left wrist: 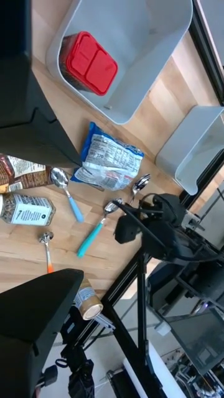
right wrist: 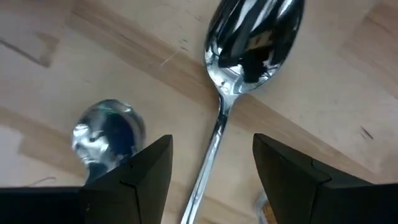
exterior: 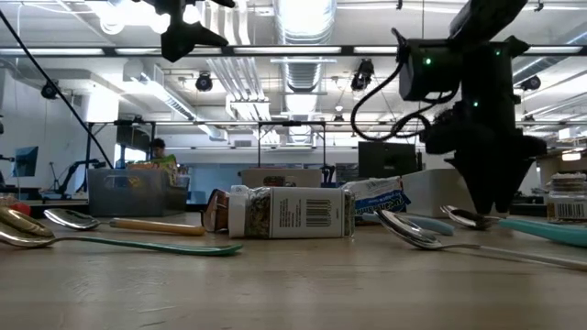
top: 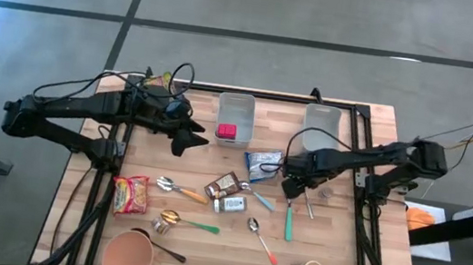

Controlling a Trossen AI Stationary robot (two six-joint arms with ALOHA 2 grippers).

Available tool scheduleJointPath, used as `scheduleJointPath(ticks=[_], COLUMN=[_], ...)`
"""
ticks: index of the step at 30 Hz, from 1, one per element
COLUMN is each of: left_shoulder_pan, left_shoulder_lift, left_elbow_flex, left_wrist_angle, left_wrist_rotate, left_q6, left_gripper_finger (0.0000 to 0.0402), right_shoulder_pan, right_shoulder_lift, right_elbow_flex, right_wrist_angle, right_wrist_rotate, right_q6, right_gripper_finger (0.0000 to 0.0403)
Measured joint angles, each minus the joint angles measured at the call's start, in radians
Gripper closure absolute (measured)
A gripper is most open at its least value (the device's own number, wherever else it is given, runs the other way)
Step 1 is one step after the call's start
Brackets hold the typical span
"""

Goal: Pick & Place Food Item
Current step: Put the silver spoon into the right gray bin

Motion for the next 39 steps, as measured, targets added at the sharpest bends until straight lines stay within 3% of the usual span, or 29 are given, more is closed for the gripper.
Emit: scheduleJointPath(ticks=[9,19,29,39], left_shoulder_pan=[0.000,0.000,0.000,0.000], left_shoulder_lift=[0.000,0.000,0.000,0.000], left_elbow_flex=[0.000,0.000,0.000,0.000], left_wrist_angle=[-0.014,-0.015,-0.015,-0.014], left_wrist_rotate=[0.000,0.000,0.000,-0.001], left_q6=[0.000,0.001,0.005,0.005], left_gripper_finger=[0.0117,0.0117,0.0117,0.0117], right_shoulder_pan=[0.000,0.000,-0.002,-0.018], right_shoulder_lift=[0.063,0.056,-0.008,-0.340], right_elbow_flex=[0.002,0.000,-0.005,-0.004], right_wrist_angle=[0.018,0.044,0.024,0.024], right_wrist_rotate=[0.000,0.012,0.010,0.023], right_q6=[-0.016,-0.064,-0.060,0.025], right_gripper_finger=[0.0201,0.0381,0.0391,0.0393])
